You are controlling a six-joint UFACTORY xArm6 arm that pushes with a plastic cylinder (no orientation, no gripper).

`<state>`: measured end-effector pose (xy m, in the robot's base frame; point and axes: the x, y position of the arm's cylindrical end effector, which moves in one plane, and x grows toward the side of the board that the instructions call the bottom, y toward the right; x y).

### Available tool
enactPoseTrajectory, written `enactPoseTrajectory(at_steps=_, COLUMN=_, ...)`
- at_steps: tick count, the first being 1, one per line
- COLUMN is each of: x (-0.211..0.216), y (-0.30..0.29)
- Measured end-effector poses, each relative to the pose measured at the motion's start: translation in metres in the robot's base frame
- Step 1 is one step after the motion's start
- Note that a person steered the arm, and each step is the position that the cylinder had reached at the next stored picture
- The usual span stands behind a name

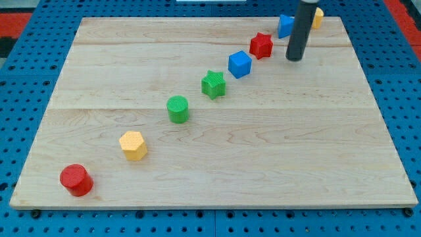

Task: Slide the yellow heart to the top center

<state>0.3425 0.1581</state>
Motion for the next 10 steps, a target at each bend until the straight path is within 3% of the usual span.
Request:
enactPoseTrajectory(at_steps=1, x=0.043, y=0.001)
enactPoseTrajectory(at_steps=2, x=0.059, y=0.008)
enactPoseTrajectory(at_steps=6, x=-0.045, y=0.136)
enactPoseTrajectory(at_steps=8, x=-0.151, y=0.131)
enactPoseTrajectory(at_steps=10, x=-0.151, y=0.04)
